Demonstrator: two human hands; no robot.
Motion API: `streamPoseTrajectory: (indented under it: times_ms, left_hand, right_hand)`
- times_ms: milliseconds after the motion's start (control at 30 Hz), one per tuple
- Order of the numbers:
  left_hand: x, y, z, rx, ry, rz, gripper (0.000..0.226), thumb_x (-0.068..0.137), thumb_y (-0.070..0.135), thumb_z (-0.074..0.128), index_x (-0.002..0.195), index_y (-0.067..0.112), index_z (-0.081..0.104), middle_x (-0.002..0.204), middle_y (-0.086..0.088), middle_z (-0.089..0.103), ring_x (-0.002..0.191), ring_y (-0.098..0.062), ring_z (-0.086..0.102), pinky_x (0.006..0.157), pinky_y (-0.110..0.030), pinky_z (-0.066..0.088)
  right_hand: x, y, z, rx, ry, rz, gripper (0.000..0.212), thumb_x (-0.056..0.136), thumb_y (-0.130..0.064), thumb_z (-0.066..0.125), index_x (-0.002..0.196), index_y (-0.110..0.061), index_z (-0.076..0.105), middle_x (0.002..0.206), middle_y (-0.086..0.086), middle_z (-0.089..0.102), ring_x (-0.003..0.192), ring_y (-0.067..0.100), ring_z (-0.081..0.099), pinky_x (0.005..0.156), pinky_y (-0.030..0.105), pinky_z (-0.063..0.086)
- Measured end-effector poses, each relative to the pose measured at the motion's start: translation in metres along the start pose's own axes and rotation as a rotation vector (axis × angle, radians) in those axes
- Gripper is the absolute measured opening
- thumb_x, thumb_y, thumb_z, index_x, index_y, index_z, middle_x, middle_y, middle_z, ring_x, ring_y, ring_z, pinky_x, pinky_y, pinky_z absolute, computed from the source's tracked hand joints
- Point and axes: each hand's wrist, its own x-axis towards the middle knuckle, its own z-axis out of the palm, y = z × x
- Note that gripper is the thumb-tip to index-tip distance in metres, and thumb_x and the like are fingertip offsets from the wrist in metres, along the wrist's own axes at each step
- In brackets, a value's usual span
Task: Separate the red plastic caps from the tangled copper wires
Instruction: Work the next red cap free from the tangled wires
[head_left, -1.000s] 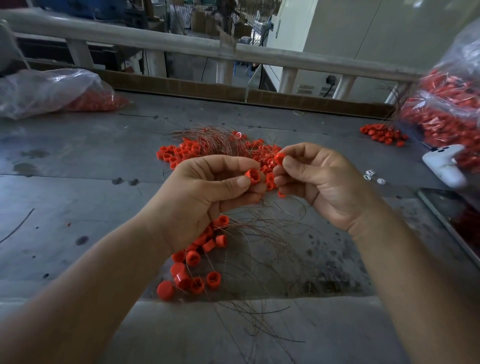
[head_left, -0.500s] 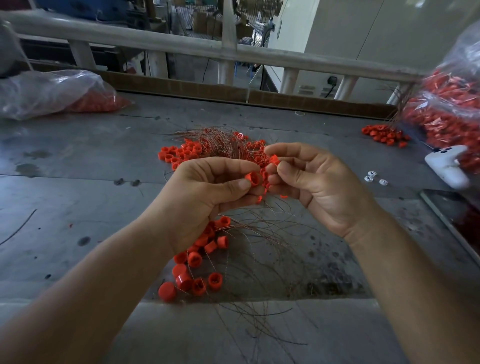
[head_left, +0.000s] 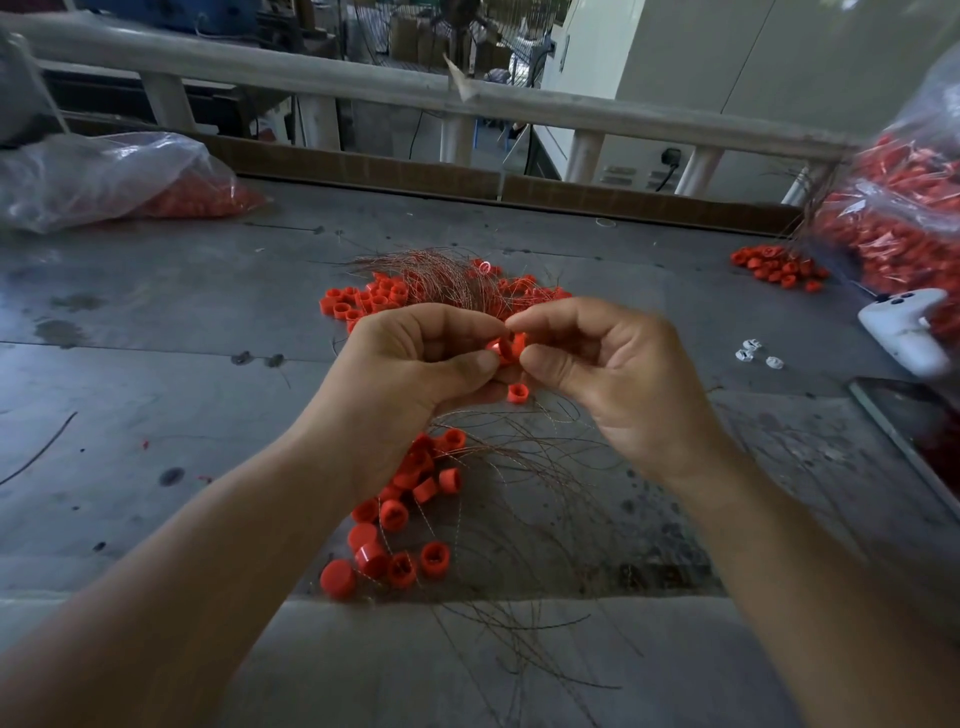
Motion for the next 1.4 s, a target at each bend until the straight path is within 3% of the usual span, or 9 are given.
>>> streamPoseTrajectory:
  times_ms: [133,267,567,933,1200,1400]
  left_hand:
    - [0.0003,0.0001,-0.0015,0.028,0.009,0.007,0.019,0.060,0.006,0.062,0.074,0.014,0.071,0.071,-0.006,0.072,0.069,-0.015,0.070,0.062,-0.019,0.054]
    - [0.0002,0.0000,-0.0019,0.047,-0.004,0.010,0.019,0.059,0.008,0.062,0.069,0.018,0.075,0.072,-0.006,0.073,0.069,-0.015,0.070,0.063,-0.019,0.054]
    - [0.0002,0.0002,-0.0027,0.110,-0.012,0.007,0.022,0.058,0.011,0.063,0.078,0.015,0.071,0.072,-0.006,0.073,0.069,-0.016,0.070,0.062,-0.019,0.055]
    - [-0.0024,0.0018,0.0003,0.145,-0.028,-0.011,0.027,0.061,0.009,0.061,0.087,0.005,0.067,0.069,-0.007,0.072,0.065,-0.014,0.070,0.057,-0.016,0.053]
    - [-0.0026,0.0019,-0.0002,0.107,-0.041,-0.036,0.026,0.061,0.011,0.061,0.086,0.005,0.068,0.071,-0.009,0.071,0.066,-0.016,0.070,0.058,-0.018,0.054]
    - [-0.0028,0.0040,-0.0024,0.044,-0.117,-0.075,0.023,0.060,0.011,0.062,0.081,0.009,0.071,0.070,-0.010,0.071,0.064,-0.015,0.069,0.055,-0.018,0.054]
  right_hand:
    - [-0.0013,0.0022,0.0034,-0.128,0.026,-0.046,0.026,0.075,-0.006,0.068,0.085,-0.030,0.063,0.082,-0.005,0.067,0.078,0.018,0.067,0.068,0.036,0.058]
    - [-0.0025,0.0019,0.0045,-0.202,0.048,-0.088,0.029,0.075,-0.005,0.069,0.088,-0.030,0.063,0.085,-0.004,0.068,0.078,0.016,0.067,0.071,0.033,0.057]
    - [-0.0051,0.0001,0.0053,-0.283,0.079,-0.121,0.028,0.072,-0.007,0.071,0.096,-0.020,0.064,0.084,-0.014,0.064,0.081,0.004,0.066,0.072,0.016,0.053]
    - [-0.0066,0.0006,0.0054,-0.323,0.095,-0.175,0.027,0.070,-0.006,0.074,0.093,-0.016,0.065,0.079,-0.009,0.065,0.078,0.006,0.066,0.070,0.017,0.054]
    - [-0.0070,0.0017,0.0071,-0.319,0.127,-0.223,0.026,0.069,-0.008,0.074,0.092,-0.014,0.065,0.079,-0.007,0.064,0.077,0.007,0.065,0.068,0.016,0.054]
    - [-0.0049,0.0001,0.0050,-0.255,0.089,-0.218,0.023,0.067,-0.027,0.069,0.088,-0.017,0.066,0.075,-0.012,0.064,0.072,0.004,0.064,0.065,0.016,0.052]
